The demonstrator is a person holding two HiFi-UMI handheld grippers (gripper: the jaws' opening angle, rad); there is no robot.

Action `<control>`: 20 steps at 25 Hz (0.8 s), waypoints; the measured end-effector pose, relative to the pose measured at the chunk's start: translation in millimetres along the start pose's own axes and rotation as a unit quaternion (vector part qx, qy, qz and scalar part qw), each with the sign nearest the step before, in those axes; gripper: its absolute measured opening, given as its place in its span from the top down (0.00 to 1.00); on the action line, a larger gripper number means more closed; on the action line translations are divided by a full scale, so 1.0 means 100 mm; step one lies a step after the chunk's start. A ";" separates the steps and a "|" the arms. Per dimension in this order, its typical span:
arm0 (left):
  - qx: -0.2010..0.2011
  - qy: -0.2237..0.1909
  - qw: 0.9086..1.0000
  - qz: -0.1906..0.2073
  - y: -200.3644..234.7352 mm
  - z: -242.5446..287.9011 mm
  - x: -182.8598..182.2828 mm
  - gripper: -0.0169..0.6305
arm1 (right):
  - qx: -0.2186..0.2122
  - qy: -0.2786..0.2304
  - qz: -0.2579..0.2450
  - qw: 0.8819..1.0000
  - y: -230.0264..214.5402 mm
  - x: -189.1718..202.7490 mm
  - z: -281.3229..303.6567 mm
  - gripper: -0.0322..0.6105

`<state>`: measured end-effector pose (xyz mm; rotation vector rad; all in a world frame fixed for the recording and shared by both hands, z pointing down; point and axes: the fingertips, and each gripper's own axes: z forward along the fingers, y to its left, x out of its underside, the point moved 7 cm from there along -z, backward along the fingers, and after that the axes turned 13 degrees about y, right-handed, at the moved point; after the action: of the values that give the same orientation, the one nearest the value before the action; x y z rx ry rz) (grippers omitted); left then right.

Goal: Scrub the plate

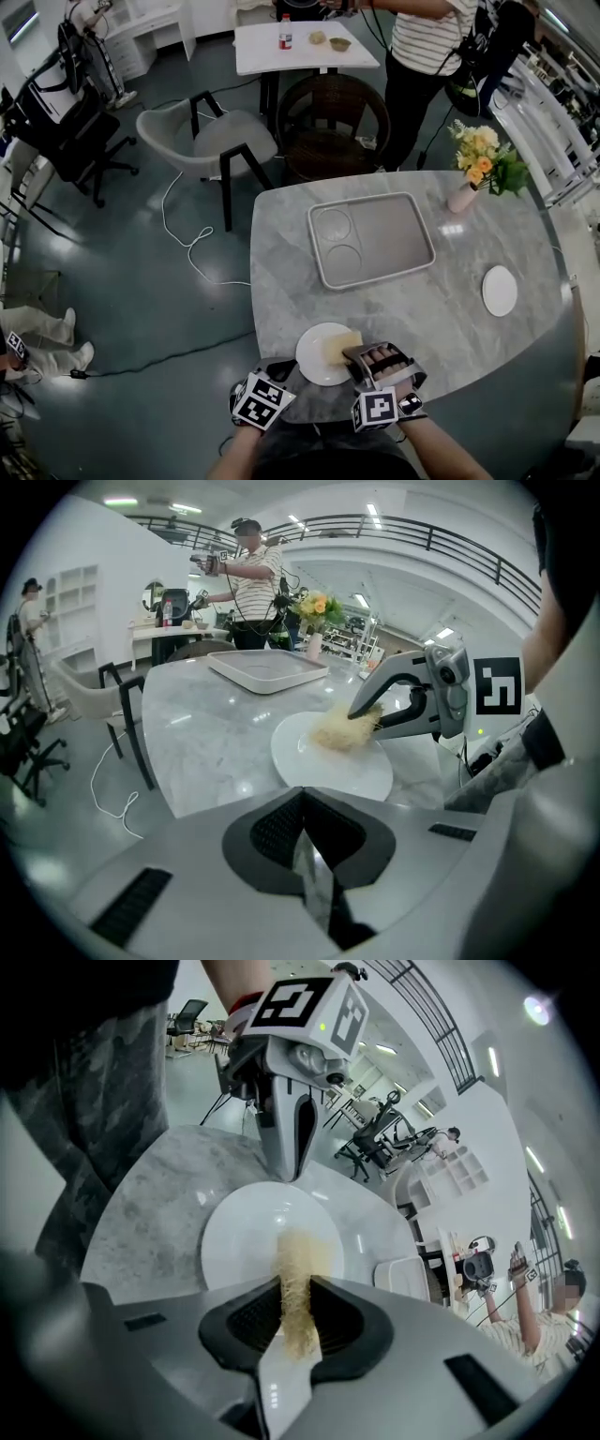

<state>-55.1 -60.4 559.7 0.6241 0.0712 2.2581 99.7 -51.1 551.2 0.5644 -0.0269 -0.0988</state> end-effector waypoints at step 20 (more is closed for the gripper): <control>0.010 0.011 1.000 0.016 0.02 0.06 -0.03 0.95 | -0.045 -0.081 -0.052 0.994 0.26 -0.35 -0.14 0.82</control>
<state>-52.1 -65.0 564.1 0.6158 0.0952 2.2973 68.0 -18.5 553.7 0.4659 -0.1507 -0.2463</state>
